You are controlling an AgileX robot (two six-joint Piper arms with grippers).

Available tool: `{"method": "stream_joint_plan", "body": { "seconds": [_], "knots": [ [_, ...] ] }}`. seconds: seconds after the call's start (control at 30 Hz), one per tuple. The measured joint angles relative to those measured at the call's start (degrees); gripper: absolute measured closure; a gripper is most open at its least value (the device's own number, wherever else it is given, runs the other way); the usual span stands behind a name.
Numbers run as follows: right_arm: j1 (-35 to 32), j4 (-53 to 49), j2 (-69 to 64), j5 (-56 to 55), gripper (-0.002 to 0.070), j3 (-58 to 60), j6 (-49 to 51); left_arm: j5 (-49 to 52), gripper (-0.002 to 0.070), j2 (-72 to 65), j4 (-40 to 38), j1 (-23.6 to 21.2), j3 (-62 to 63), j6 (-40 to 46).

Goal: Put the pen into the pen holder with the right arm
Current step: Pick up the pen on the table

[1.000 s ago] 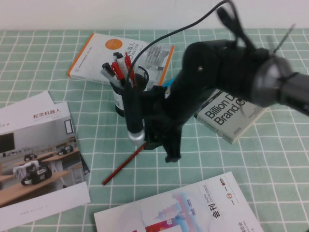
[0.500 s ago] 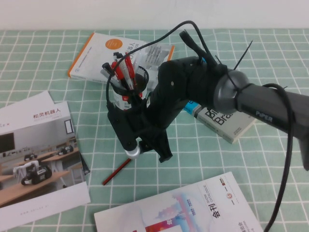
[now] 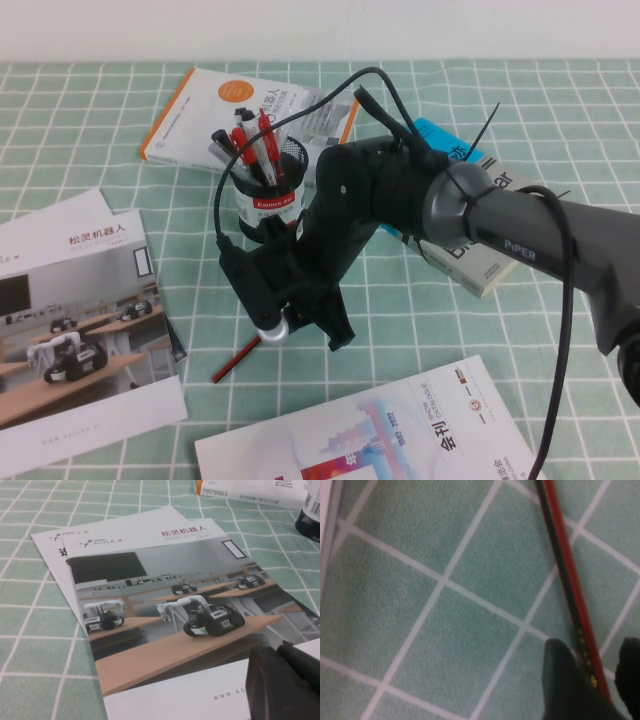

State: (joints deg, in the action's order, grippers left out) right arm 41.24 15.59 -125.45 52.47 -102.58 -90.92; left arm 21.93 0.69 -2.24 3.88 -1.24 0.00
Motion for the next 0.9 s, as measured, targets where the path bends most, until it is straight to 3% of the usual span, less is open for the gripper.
{"method": "stream_joint_plan", "body": {
  "seconds": [0.77, 0.9],
  "knots": [
    [0.0, -1.4, -2.0, -2.1, 0.0529, -0.6, 0.0, 0.0, 0.0680, 0.0, 0.0, 0.0, 0.0, 0.0],
    [0.0, -1.1, -2.1, -0.7, 0.0617, -0.8, 3.0, 0.0, 0.0680, 0.0, 0.0, 0.0, 0.0, 0.0]
  ]
}}
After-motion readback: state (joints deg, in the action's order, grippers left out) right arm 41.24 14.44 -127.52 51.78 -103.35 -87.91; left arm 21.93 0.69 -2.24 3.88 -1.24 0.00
